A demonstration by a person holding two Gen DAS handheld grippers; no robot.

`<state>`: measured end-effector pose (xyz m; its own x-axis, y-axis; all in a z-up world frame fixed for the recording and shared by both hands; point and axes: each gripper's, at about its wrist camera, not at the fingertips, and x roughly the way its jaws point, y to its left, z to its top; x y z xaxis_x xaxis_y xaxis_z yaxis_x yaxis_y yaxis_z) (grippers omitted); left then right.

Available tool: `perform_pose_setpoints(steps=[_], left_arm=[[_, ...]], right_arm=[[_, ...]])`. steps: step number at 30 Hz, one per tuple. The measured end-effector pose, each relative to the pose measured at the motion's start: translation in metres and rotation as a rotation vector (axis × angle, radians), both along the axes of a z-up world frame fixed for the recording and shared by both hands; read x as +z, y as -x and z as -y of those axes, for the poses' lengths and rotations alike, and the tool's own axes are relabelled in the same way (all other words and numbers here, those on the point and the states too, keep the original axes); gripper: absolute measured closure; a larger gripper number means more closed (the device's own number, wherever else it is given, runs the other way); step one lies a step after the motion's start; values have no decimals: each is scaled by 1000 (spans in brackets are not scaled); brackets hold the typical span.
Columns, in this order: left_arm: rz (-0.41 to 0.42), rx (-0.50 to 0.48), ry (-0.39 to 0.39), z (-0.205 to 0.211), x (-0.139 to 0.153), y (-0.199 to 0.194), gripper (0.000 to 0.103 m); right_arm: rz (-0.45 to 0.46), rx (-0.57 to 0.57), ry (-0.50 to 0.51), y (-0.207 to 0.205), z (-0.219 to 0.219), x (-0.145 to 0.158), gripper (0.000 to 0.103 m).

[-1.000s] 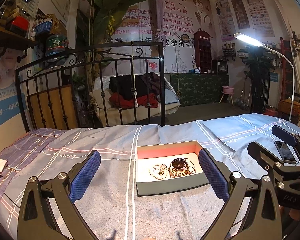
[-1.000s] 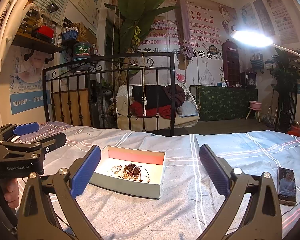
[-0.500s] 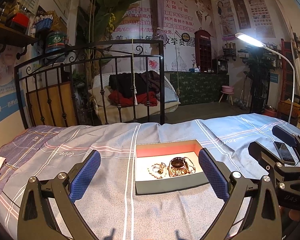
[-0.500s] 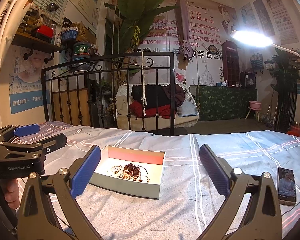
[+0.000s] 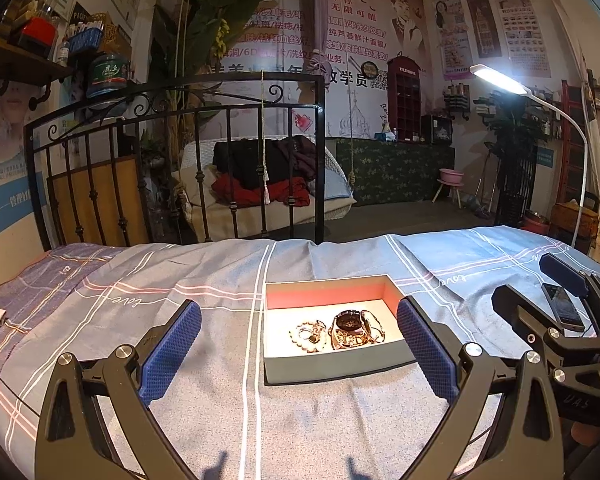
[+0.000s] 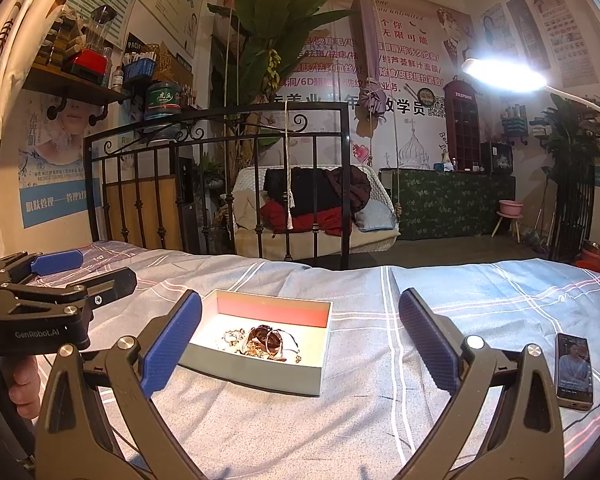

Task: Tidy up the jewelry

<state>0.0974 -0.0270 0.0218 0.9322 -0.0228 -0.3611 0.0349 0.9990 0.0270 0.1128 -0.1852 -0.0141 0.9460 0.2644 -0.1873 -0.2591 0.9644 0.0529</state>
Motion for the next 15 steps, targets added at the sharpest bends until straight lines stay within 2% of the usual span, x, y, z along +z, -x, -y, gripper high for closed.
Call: perform_pose_setpoints(steps=[10, 15], left_arm=[[-21, 15, 30, -5, 0, -3, 7], [-22, 18, 13, -3, 0, -3, 7]], right_arm=[[-7, -1, -3, -1, 1, 1, 6], [-6, -2, -5, 0, 0, 1, 6]])
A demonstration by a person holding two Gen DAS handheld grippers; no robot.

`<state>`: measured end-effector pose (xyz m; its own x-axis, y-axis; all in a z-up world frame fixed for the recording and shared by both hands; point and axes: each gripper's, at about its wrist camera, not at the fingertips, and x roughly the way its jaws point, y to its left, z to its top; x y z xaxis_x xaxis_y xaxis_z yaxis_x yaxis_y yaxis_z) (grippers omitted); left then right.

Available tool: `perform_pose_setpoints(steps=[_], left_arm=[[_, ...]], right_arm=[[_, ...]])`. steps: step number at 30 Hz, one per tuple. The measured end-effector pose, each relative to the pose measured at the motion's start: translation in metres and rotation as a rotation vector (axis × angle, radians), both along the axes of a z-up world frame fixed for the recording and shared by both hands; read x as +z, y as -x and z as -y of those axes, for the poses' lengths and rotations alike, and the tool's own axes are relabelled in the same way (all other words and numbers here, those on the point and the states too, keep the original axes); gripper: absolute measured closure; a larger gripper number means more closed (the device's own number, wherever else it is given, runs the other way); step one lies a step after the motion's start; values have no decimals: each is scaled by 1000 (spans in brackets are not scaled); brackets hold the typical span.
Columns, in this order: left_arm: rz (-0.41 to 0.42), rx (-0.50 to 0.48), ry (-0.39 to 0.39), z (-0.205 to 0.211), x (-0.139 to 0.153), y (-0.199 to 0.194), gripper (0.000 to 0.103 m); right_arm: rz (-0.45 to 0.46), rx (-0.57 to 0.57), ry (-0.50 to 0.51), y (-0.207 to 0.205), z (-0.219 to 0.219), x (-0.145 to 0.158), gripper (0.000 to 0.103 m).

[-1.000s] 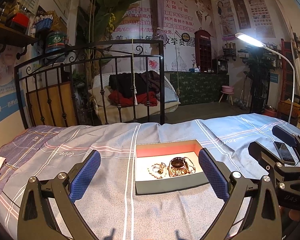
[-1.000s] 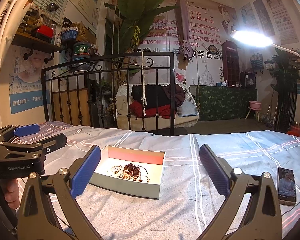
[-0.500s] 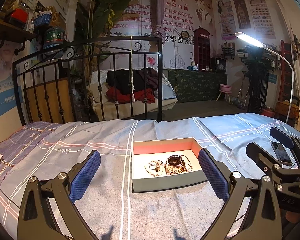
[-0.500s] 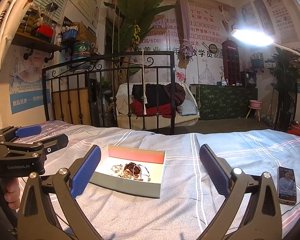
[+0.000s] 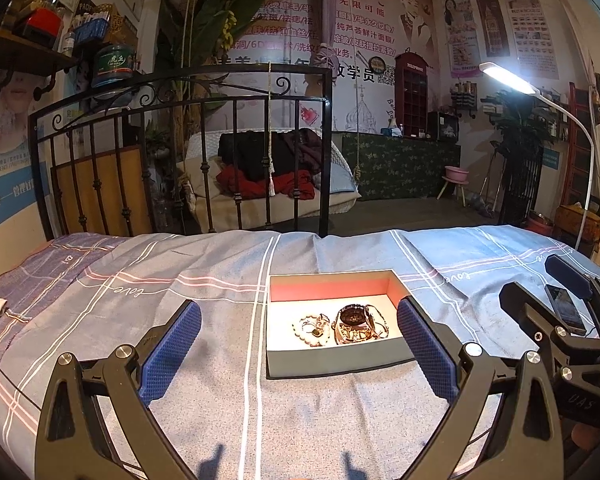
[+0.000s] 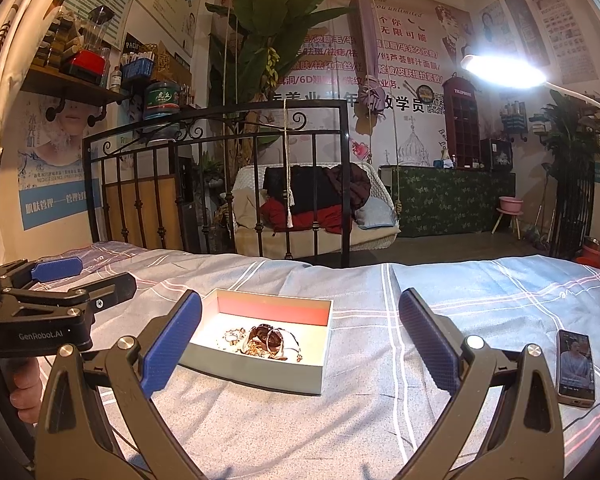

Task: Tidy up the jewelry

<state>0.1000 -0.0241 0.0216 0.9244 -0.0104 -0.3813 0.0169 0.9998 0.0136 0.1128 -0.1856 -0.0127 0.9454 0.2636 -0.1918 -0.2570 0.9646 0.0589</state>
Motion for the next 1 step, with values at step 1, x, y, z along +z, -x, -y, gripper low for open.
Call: perform_pose_setpoints(steps=[1], left_arm=[[-1, 1, -1, 0, 0, 0, 7]], right_arm=[[-1, 1, 0, 0, 0, 0, 6]])
